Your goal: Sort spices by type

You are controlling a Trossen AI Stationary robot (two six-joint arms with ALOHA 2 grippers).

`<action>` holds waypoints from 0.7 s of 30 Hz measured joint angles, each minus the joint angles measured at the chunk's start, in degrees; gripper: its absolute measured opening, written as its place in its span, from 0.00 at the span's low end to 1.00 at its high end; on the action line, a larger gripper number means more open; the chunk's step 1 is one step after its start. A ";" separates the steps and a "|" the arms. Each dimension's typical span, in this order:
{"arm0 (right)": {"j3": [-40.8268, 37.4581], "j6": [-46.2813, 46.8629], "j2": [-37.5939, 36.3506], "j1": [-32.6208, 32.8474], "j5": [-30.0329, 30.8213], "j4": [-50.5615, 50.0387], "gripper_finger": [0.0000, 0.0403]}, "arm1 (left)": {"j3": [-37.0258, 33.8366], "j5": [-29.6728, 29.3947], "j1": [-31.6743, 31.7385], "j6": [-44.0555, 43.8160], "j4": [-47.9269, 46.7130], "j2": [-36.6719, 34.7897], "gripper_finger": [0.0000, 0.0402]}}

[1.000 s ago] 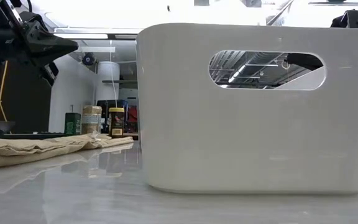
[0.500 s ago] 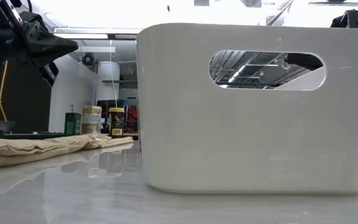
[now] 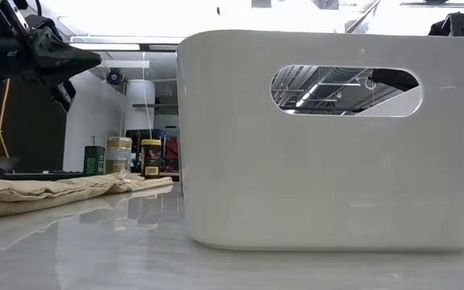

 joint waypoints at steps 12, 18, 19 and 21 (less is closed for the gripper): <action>0.02 0.00 0.00 0.01 -0.01 0.01 0.00 | 0.02 0.00 0.01 0.00 -0.02 -0.01 0.00; 0.01 1.12 -0.01 0.01 -0.01 0.28 0.00 | 0.02 0.00 0.01 0.00 -0.02 0.00 0.00; 0.00 3.47 0.03 -0.02 0.19 1.60 0.00 | 0.02 0.00 0.01 -0.01 0.00 -0.02 0.00; 0.00 8.80 0.53 -0.53 4.22 10.05 0.00 | 0.01 -0.01 0.02 0.00 -0.02 -0.01 0.00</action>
